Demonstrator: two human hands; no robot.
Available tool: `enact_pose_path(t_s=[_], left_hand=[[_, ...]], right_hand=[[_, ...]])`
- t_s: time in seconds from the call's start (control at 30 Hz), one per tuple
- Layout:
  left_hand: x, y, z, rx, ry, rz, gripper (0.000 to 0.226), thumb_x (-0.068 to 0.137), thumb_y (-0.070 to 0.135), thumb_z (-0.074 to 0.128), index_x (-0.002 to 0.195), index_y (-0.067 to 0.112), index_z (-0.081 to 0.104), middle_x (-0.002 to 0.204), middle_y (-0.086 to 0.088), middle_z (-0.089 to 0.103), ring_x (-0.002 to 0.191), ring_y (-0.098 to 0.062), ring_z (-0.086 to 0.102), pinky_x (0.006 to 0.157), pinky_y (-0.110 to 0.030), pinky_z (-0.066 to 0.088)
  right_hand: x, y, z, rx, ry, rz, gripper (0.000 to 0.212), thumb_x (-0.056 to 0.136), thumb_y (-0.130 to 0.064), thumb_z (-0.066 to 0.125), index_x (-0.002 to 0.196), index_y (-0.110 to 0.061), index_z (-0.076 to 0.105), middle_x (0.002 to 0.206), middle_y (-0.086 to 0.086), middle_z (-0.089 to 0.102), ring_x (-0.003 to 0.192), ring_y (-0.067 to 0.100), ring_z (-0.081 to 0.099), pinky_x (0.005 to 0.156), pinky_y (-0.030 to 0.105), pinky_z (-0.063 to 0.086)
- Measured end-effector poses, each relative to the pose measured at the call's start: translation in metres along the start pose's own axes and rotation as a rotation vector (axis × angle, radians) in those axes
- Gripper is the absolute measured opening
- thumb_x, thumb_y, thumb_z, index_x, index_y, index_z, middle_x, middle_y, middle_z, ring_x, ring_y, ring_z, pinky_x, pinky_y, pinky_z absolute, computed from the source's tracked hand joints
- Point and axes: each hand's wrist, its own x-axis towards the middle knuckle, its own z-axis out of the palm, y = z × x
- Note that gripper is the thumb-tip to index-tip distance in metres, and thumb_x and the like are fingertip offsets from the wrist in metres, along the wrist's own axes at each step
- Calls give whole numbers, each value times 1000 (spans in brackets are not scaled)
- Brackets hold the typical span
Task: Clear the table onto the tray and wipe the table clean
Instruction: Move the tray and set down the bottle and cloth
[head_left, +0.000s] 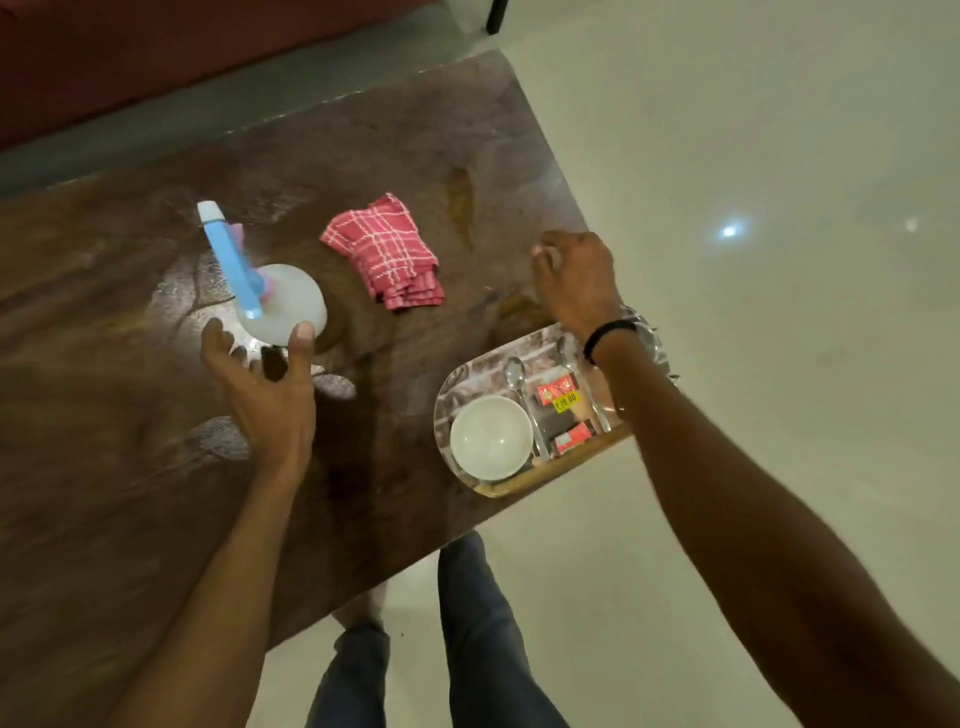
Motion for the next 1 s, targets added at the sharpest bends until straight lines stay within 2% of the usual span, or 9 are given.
enact_pose_path(t_s=[0.1,0.2,0.23,0.33,0.43,0.63,0.77,0.9,1.0], left_hand=[[-38,-21,6,38,64,-96,71,85,47,71,139,14,38,135,-8,49,120,-17,54,100,-35,51],[-65,-42,25,35,-14,-334,36,88,39,65,117,23,50,107,-3,64,96,-19,65,91,-46,55],[-73,-47,32,22,-64,-428,29,90,37,64,113,24,53,105,-4,67,93,-20,66,87,-46,57],[-96,-48,54,-3,-184,-660,23,97,25,59,117,14,60,110,-11,68,92,-22,67,78,-37,59],[-107,-42,70,7,-275,-782,17,98,23,56,111,14,61,107,-10,67,98,-24,65,82,-40,58],[-116,-37,87,88,-373,-767,14,99,18,52,106,23,63,116,-5,65,107,-26,60,78,-45,59],[-120,-39,82,106,-344,-719,16,100,15,50,103,25,62,114,-3,64,104,-25,60,77,-49,61],[-120,-39,53,113,-297,-676,13,100,15,50,103,23,61,110,-2,64,100,-22,60,75,-48,61],[-114,-42,10,109,-255,-685,13,100,15,52,104,21,62,107,-2,65,99,-22,60,77,-49,61]], right_hand=[[2,62,-34,21,-39,259,31,95,-29,56,114,-14,73,115,15,72,109,33,65,94,33,46],[-1,112,-49,100,-57,461,31,95,-27,57,116,-12,72,123,8,71,116,29,63,95,28,46],[-3,125,-50,157,-66,533,30,94,-25,58,115,-10,72,121,9,71,115,29,63,93,28,47],[-17,152,-40,316,-114,691,25,88,-23,62,98,-2,72,107,14,74,105,33,66,91,37,53],[-29,162,-29,339,-180,743,27,86,-30,56,69,-9,60,79,8,65,83,28,60,79,40,51],[-40,158,-28,431,-107,765,29,84,-36,57,66,-13,60,87,10,69,92,35,66,91,46,56],[-44,151,-28,430,-111,735,30,85,-37,56,67,-13,60,83,9,66,84,30,60,88,44,53],[-59,120,-26,392,-115,679,33,90,-37,50,81,-8,64,83,8,64,85,31,57,74,35,42],[-79,80,-16,376,-133,635,38,92,-47,48,89,-14,67,89,9,67,87,31,61,83,37,50]])
